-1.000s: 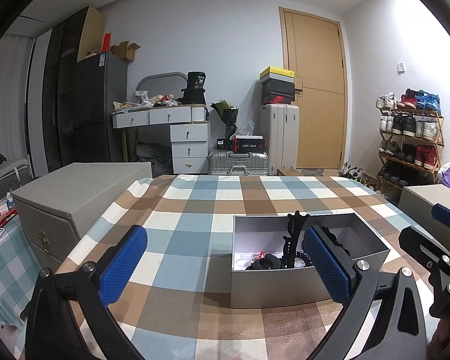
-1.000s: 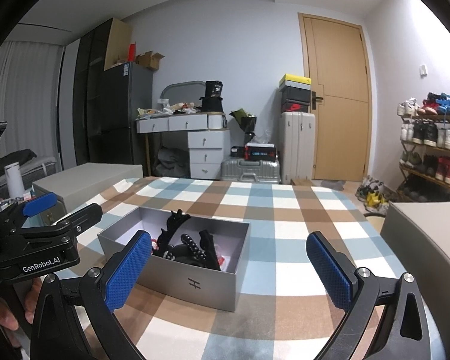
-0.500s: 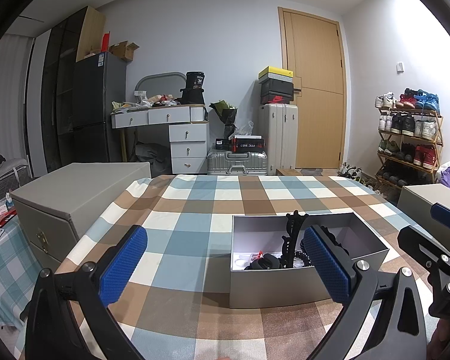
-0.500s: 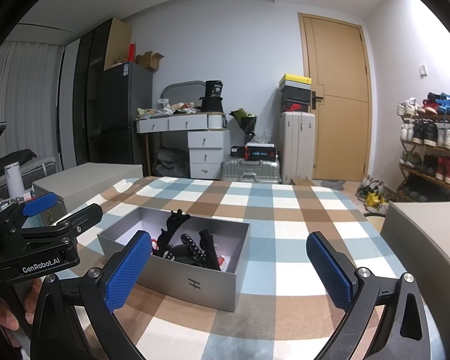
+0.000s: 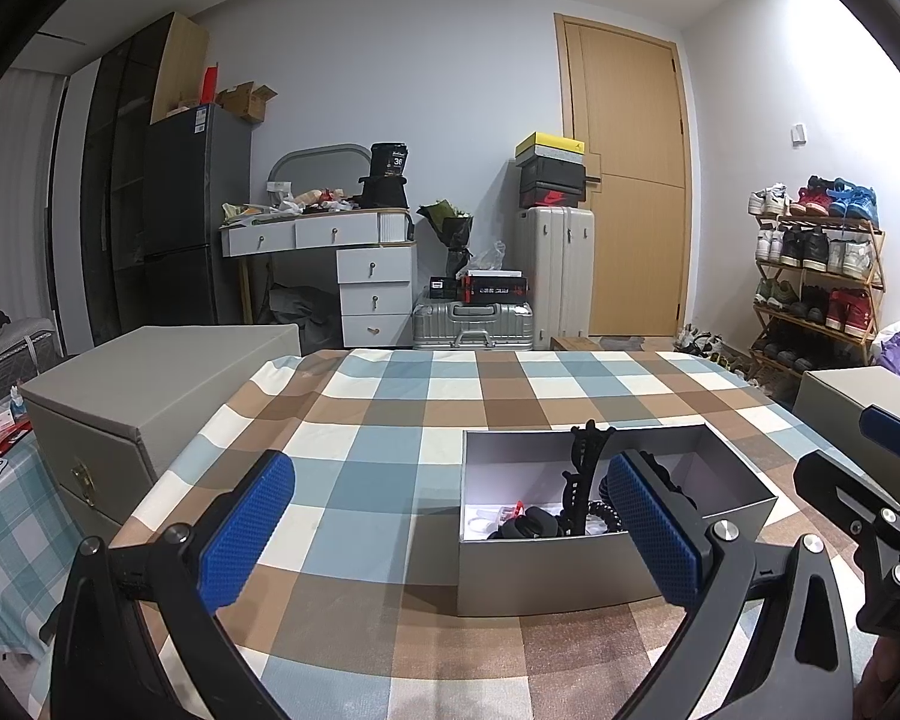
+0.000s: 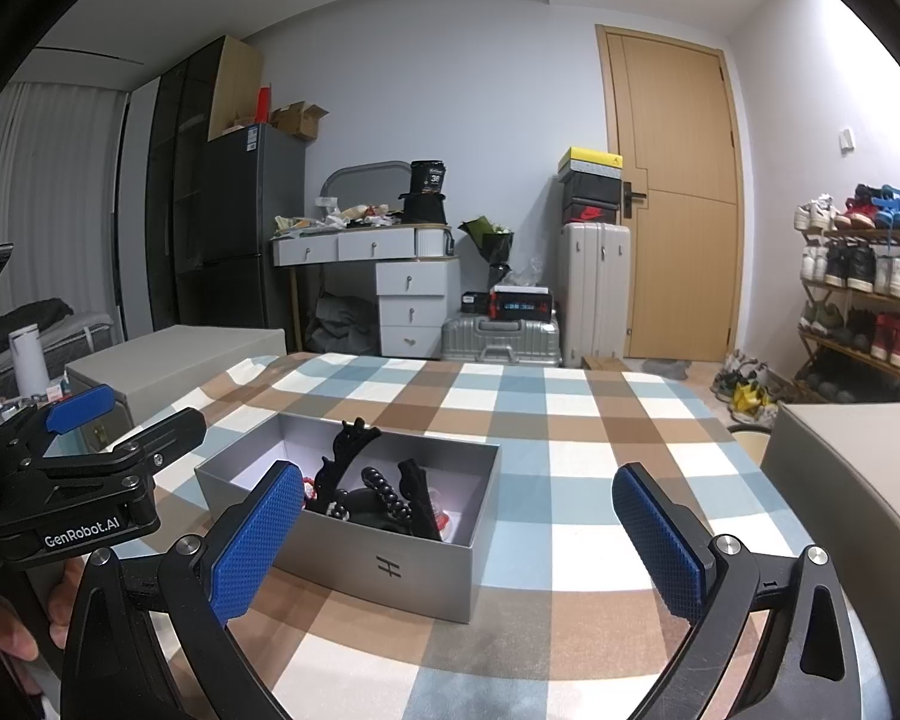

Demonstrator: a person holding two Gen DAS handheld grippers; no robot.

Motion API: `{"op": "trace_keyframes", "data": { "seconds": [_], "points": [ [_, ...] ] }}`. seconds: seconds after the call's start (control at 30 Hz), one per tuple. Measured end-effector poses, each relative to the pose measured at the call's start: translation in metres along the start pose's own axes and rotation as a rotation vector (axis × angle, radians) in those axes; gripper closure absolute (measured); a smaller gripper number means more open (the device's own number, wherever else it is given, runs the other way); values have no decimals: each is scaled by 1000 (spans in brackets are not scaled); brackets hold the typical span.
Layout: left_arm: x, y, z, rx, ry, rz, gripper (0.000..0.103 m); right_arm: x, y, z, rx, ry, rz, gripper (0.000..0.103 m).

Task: Organize jewelry

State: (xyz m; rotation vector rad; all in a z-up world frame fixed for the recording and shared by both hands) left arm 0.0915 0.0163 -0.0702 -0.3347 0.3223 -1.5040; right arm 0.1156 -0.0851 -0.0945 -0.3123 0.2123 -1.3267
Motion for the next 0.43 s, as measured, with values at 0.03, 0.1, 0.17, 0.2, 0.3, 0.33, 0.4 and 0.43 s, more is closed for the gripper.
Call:
{"op": "trace_keyframes", "data": {
  "seconds": [0.03,0.1,0.17,0.2,0.3,0.33,0.4,0.43],
  "points": [
    [0,0,0,0,0,1,1,0,0,0,0,0,0,0],
    [0,0,0,-1,0,-1,1,0,0,0,-1,0,0,0],
    [0,1,0,-1,0,-1,1,0,0,0,0,0,0,0],
    [0,0,0,-1,0,-1,1,0,0,0,0,0,0,0],
    [0,0,0,-1,0,1,1,1,0,0,0,0,0,0],
    [0,2,0,-1,-1,4,1,1,0,0,0,0,0,0],
    [-1,2,0,-2,-1,5,1,0,0,0,0,0,0,0],
    [-1,3,0,-3,-1,5,1,1,0,0,-1,1,0,0]
  ]
}}
Point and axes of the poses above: each gripper's, at about its wrist camera, not at the fingertips, and y roughly the way its jaws point, x to its right, z to its top, the point moved 4 cm from there along y, roughly the way its jaws point, and after that the axes turned 6 degrees about -x, right-handed, at the moved point
